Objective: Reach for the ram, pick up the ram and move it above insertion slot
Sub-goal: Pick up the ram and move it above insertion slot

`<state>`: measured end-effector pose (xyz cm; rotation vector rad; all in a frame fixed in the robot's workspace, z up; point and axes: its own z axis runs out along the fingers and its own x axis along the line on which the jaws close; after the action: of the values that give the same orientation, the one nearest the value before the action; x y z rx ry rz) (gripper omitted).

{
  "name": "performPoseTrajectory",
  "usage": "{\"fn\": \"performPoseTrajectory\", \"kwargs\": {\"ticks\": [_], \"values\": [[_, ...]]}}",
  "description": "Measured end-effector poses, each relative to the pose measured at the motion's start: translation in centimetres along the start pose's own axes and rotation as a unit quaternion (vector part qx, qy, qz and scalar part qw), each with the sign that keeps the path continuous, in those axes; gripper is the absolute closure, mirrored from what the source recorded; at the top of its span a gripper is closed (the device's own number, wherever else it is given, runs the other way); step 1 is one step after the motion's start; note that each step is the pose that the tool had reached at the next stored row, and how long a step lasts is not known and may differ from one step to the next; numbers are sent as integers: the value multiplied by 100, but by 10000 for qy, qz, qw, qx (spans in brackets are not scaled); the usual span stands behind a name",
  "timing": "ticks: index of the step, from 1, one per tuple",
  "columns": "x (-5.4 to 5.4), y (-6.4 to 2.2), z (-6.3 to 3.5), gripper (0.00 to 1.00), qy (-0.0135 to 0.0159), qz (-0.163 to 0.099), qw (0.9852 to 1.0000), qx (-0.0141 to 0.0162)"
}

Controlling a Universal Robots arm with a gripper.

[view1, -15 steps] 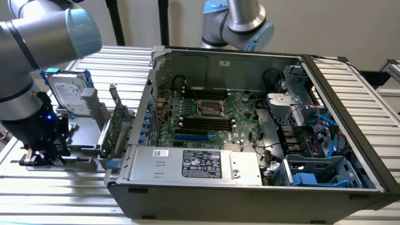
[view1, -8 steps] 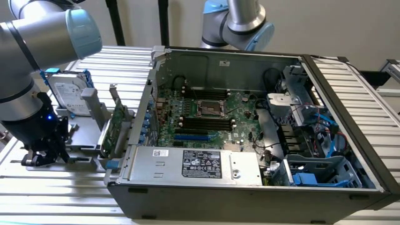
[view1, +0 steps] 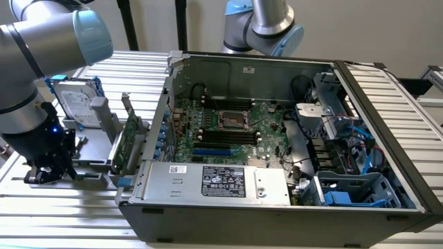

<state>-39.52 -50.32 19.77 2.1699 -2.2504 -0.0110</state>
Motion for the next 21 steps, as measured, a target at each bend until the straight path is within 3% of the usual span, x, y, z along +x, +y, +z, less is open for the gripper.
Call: {"fn": "performPoseTrajectory", "kwargs": {"ticks": [12,21], "values": [[0,-1,-2,87,-1,31,10000,1],[1,0,-104,87,0,31,10000,0]]}}
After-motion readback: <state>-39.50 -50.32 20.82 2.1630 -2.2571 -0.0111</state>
